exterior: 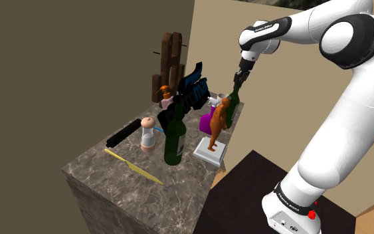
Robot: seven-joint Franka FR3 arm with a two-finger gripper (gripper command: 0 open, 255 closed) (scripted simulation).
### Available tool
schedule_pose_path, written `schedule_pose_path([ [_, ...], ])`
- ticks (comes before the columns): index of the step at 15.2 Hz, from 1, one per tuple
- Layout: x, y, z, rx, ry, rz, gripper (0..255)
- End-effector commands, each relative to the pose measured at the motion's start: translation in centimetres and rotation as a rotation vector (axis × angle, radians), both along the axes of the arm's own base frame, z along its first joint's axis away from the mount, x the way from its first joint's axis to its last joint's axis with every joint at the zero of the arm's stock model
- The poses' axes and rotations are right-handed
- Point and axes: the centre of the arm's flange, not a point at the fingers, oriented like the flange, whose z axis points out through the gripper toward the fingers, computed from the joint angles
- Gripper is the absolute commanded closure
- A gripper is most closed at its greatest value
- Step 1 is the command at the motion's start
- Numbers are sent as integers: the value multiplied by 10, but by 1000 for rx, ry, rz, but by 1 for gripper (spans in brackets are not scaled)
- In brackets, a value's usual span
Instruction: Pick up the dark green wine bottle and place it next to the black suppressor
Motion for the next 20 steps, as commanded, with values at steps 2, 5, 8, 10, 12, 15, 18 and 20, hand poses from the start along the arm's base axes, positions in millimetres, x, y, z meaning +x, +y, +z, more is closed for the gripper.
schedule_pose_path([
  [2, 0, 0, 0, 0, 1, 0, 255],
  [5, 0, 0, 0, 0, 1, 0, 255],
  [8, 0, 0, 0, 0, 0, 0, 255],
  [10, 0, 0, 10, 0, 1, 0, 255],
  [12, 0, 0, 21, 0, 0, 0, 255],
  [15, 0, 0, 37, 0, 0, 0, 255],
  [18, 0, 0, 53, 0, 0, 0, 255],
  [20, 0, 0, 63, 0, 0, 0, 255],
])
